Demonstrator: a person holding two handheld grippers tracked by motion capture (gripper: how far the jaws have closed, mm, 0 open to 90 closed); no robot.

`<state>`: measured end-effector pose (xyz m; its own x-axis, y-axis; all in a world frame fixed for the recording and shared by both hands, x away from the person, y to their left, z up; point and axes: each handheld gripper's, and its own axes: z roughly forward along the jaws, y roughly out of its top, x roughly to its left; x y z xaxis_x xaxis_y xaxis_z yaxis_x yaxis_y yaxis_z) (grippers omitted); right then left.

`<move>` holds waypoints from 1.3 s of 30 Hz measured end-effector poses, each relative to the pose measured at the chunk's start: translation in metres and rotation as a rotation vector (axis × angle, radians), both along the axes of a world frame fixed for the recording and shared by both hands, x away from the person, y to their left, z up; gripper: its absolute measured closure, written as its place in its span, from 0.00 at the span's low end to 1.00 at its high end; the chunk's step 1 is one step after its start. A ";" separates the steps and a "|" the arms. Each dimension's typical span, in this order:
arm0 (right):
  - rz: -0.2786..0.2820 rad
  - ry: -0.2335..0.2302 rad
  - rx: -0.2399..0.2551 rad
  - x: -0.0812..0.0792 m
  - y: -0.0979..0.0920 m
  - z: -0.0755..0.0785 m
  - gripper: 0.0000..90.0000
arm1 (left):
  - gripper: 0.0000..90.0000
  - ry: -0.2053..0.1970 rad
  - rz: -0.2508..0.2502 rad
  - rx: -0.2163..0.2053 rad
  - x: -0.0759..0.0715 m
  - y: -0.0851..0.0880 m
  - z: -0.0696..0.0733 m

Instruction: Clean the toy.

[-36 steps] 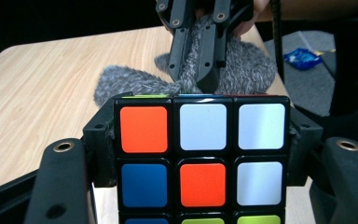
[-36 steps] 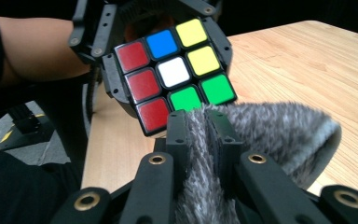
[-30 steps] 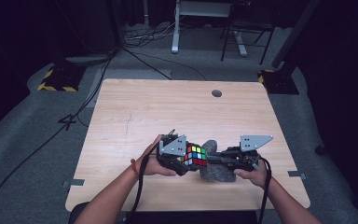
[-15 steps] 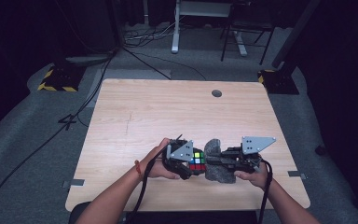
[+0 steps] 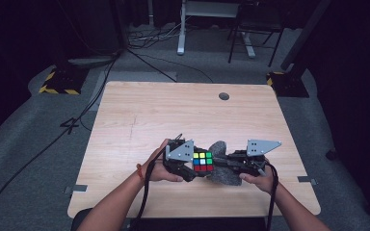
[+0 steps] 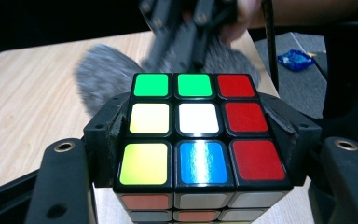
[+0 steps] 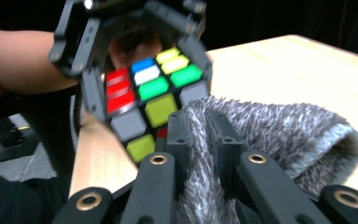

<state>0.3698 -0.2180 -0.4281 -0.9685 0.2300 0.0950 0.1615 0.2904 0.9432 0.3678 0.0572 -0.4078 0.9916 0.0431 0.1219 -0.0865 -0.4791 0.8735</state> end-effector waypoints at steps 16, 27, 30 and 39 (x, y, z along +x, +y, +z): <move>0.053 -0.049 0.045 -0.010 -0.001 0.013 0.90 | 0.37 0.029 -0.020 0.004 0.002 0.001 -0.004; -0.006 -0.029 0.007 -0.003 -0.001 0.005 0.91 | 0.37 0.003 -0.051 -0.063 -0.008 0.004 0.010; 0.011 -0.015 0.005 -0.002 0.000 0.001 0.91 | 0.37 0.004 -0.035 -0.092 -0.007 0.009 0.014; 0.067 -0.056 0.010 -0.013 0.003 0.012 0.90 | 0.37 0.009 0.004 -0.050 0.002 0.011 0.004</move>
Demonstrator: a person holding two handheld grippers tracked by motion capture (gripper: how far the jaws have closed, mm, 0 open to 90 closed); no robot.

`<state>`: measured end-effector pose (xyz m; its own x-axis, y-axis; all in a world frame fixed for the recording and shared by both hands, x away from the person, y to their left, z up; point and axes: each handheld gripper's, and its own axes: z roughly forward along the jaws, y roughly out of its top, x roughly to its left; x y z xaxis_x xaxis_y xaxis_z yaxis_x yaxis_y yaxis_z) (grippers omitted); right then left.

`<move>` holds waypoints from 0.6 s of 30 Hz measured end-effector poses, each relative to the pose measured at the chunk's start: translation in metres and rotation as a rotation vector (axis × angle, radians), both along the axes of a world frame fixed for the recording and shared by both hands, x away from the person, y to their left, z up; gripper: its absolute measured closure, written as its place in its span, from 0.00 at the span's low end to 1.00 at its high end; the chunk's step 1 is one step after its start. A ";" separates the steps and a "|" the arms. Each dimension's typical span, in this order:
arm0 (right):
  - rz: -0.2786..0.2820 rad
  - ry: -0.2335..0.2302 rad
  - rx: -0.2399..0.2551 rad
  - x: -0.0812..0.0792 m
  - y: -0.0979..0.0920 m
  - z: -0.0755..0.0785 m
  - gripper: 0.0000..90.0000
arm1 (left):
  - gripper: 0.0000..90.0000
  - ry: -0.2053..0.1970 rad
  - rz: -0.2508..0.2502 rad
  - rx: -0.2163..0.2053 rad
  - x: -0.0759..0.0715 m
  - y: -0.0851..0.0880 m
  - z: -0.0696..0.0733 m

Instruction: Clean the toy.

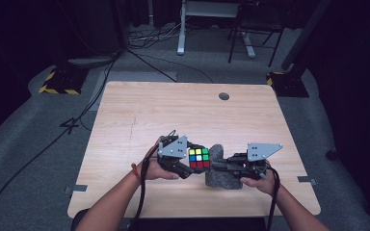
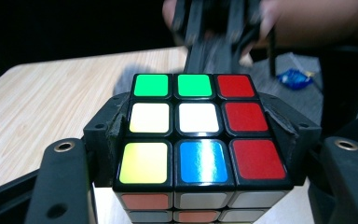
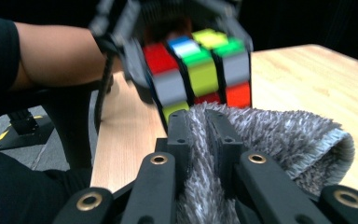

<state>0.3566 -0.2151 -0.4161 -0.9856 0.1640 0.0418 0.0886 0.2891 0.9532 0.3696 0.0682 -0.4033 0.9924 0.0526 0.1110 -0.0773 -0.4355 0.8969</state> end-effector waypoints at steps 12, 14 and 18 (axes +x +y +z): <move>-0.067 -0.015 0.049 0.004 -0.010 0.005 0.91 | 0.37 0.002 -0.080 0.003 -0.014 -0.014 0.001; -0.077 -0.018 0.028 0.005 -0.009 0.002 0.91 | 0.37 0.000 -0.080 -0.016 -0.015 -0.012 0.004; -0.061 0.011 0.017 0.007 -0.007 -0.003 0.91 | 0.37 -0.003 -0.069 -0.030 -0.013 -0.007 0.007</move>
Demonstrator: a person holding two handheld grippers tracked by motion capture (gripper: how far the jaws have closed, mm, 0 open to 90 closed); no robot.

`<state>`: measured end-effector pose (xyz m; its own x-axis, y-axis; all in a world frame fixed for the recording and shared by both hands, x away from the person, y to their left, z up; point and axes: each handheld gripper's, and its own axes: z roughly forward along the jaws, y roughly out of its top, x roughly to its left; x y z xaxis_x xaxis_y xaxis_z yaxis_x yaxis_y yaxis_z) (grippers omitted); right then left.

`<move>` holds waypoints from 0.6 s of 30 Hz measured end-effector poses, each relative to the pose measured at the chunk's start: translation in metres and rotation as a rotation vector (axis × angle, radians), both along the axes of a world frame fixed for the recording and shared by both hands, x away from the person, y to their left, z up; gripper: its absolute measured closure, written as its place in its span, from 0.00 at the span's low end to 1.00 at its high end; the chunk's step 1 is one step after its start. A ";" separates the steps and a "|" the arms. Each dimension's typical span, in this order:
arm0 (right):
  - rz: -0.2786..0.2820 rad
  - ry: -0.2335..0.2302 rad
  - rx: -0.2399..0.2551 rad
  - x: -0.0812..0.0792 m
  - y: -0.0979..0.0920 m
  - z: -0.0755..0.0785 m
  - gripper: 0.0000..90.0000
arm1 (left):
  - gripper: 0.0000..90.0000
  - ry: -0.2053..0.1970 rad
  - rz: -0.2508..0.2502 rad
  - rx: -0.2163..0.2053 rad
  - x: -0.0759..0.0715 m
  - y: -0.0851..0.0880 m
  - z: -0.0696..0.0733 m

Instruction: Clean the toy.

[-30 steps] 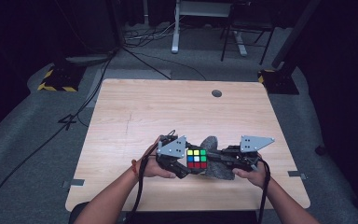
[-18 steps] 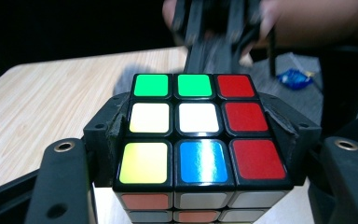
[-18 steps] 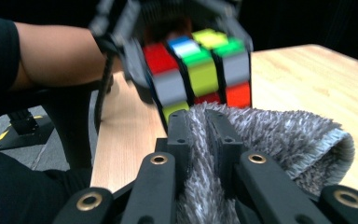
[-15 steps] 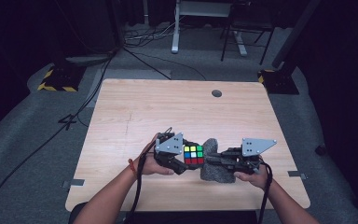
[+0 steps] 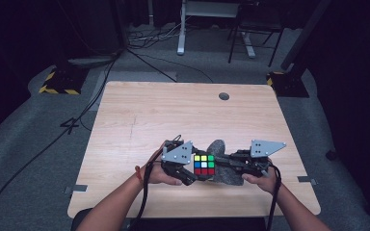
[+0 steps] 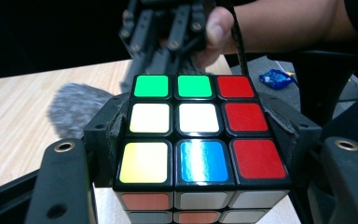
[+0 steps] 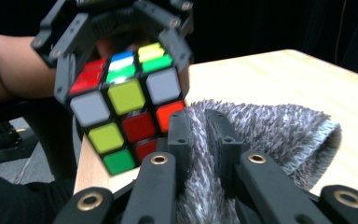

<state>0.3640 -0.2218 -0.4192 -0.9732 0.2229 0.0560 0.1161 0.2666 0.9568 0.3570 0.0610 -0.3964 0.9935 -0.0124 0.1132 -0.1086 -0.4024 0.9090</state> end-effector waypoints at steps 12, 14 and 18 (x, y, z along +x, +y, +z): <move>0.054 0.003 -0.019 -0.004 0.009 -0.002 0.91 | 0.37 0.029 0.059 0.030 0.016 0.006 -0.011; 0.052 -0.007 -0.008 -0.006 0.007 0.001 0.91 | 0.37 0.024 0.053 0.060 0.015 0.002 -0.015; 0.032 -0.018 0.025 -0.005 0.002 0.005 0.91 | 0.37 0.028 0.034 0.087 0.013 -0.005 -0.020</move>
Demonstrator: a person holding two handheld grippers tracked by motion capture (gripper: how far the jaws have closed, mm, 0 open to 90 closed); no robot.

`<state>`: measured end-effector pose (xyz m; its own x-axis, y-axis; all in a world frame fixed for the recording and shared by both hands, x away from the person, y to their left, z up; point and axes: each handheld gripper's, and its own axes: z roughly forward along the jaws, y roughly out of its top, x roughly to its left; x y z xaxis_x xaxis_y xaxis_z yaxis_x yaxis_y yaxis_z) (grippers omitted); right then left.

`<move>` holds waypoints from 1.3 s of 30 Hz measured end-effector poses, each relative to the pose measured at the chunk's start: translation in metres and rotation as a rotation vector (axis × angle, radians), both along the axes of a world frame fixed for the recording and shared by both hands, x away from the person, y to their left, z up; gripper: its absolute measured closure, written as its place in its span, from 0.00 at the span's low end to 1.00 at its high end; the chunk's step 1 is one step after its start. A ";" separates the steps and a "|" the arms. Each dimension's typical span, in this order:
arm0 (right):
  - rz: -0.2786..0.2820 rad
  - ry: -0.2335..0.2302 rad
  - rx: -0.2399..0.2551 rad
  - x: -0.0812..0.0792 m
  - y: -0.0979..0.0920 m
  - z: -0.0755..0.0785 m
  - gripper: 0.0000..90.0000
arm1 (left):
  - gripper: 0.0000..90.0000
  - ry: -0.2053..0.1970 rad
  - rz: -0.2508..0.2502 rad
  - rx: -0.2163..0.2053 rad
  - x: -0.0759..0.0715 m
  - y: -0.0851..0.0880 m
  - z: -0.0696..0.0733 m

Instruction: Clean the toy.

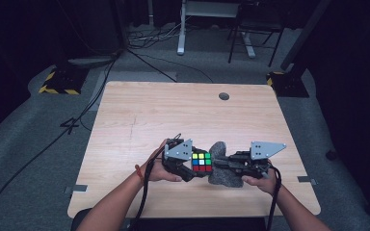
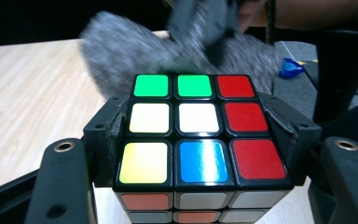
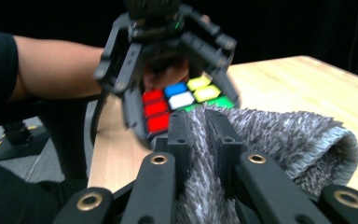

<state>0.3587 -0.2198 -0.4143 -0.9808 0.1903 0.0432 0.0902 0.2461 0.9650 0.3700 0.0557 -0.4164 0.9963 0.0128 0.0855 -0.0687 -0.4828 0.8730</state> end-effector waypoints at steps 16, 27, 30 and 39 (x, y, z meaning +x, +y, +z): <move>-0.005 0.026 -0.063 0.005 0.005 -0.010 0.91 | 0.37 -0.012 0.029 -0.036 0.003 0.009 0.008; -0.049 -0.012 0.008 0.002 -0.005 0.003 0.91 | 0.37 0.005 -0.032 0.004 -0.006 -0.005 0.001; -0.069 0.002 -0.012 0.006 -0.006 0.001 0.91 | 0.37 0.000 -0.041 -0.009 -0.009 -0.006 0.004; -0.059 0.025 -0.098 0.009 0.003 -0.010 0.90 | 0.37 -0.006 -0.004 -0.052 -0.006 0.002 0.010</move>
